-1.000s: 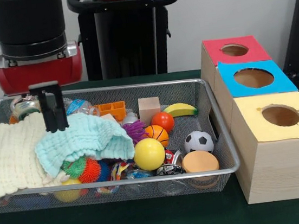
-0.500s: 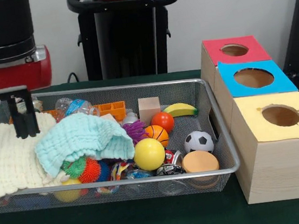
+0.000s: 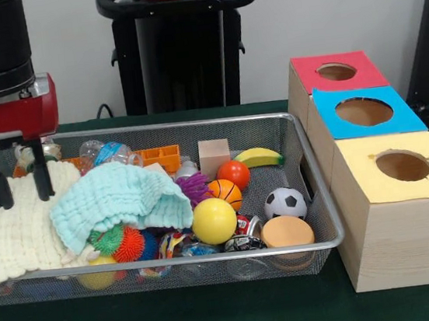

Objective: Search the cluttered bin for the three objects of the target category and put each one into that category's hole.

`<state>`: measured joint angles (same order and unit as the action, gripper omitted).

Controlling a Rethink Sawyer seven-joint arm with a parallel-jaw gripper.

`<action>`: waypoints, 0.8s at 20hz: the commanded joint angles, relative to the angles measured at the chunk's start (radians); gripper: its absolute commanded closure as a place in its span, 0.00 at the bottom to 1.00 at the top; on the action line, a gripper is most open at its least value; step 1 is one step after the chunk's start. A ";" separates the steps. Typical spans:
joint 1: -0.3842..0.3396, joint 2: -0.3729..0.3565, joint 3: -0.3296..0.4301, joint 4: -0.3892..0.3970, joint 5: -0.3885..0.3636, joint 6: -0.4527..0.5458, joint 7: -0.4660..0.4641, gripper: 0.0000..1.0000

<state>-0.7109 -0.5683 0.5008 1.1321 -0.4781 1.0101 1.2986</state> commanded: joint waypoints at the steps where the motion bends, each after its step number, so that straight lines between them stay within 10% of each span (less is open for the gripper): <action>1: -0.015 0.031 0.053 0.014 -0.027 0.121 -0.298 0.00; 16: -0.012 0.021 0.050 0.097 -0.010 0.077 -0.243 0.00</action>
<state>-0.7109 -0.5683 0.5008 1.1324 -0.4781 1.0107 1.2983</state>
